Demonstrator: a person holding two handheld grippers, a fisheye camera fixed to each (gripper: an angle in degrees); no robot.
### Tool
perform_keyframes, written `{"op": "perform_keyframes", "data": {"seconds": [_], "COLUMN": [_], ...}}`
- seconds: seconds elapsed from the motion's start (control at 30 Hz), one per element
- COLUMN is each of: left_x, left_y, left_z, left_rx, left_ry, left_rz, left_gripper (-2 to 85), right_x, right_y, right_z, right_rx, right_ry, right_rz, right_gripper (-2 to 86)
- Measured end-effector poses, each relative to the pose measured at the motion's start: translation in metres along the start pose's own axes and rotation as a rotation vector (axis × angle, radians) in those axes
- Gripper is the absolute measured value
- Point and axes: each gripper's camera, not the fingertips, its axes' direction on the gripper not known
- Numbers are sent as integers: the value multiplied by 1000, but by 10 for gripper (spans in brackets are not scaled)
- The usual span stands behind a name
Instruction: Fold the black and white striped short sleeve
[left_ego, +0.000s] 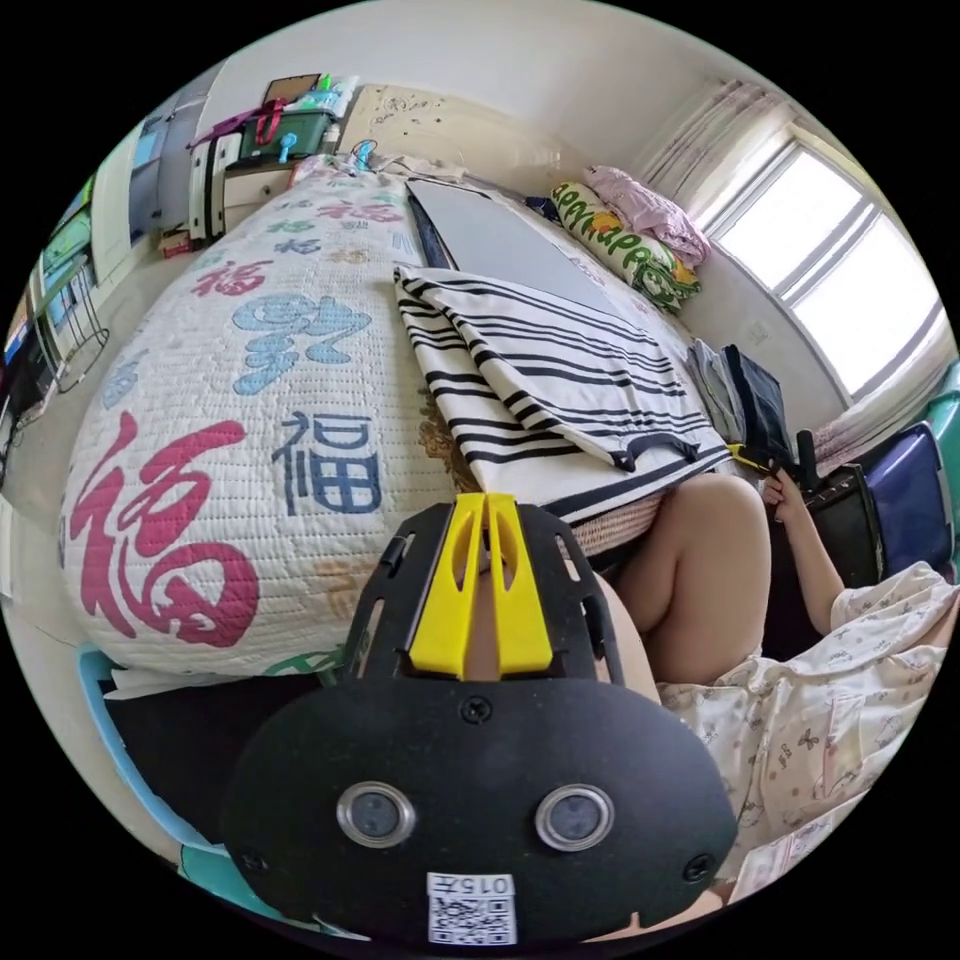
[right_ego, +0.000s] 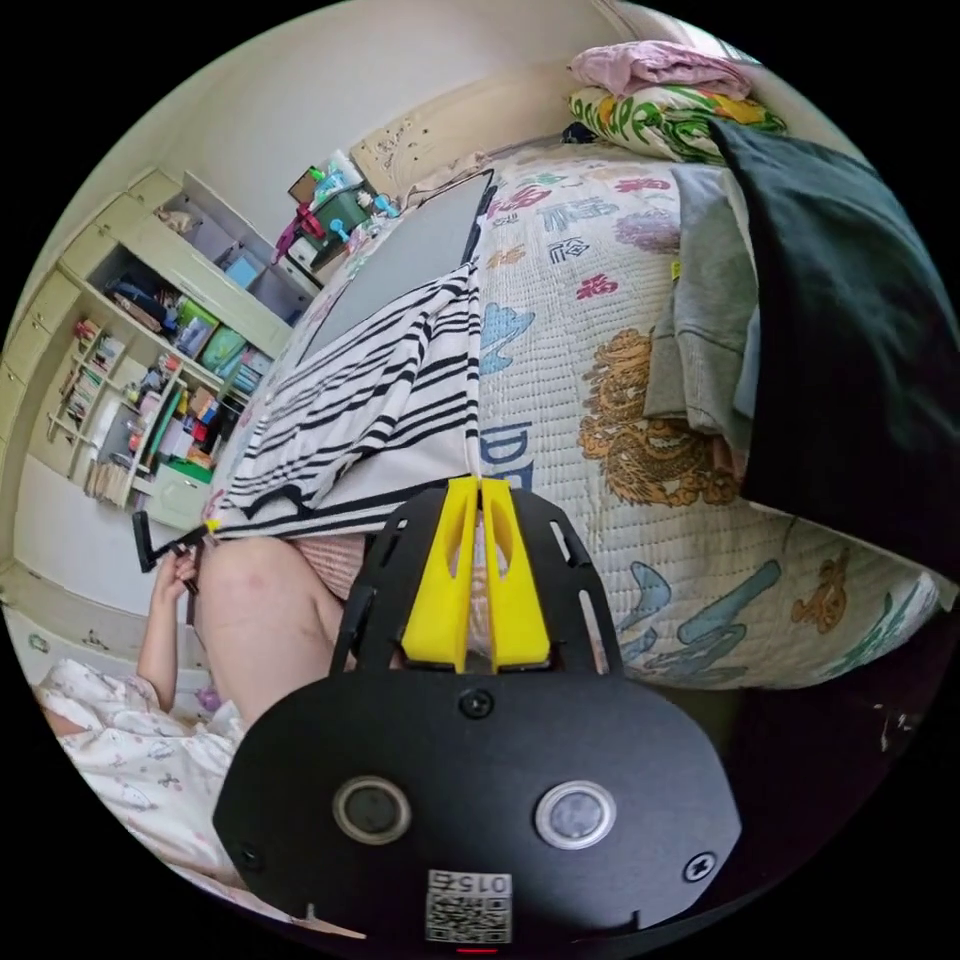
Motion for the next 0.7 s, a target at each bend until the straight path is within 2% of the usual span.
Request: {"op": "perform_keyframes", "data": {"seconds": [0.13,0.2,0.27,0.33,0.43,0.57,0.7], "left_x": [-1,-5,-7,-1,27,69,81], "left_y": [11,16,28,36,41,34,20], "left_z": [11,17,6,-9,-26,-5,39], "left_rx": [-56,-95,-58,-2,76,43,-132], "left_ry": [-74,-123,-178,-178,-118,18,40], "left_rz": [34,21,40,112,342,664,814], "left_gripper": [13,24,45,55,72,84,92], "right_x": [-32,-35,-42,-59,-93,-143,-181], "right_y": [35,48,66,85,111,125,140], "right_z": [23,34,26,8,-10,12,66], "right_rx": [-75,-101,-51,49,131,27,-174], "right_ry": [199,243,290,276,184,-26,-6], "right_rz": [-153,-159,-200,-316,-564,-869,-1085], "right_gripper": [0,11,48,54,72,96,100]}}
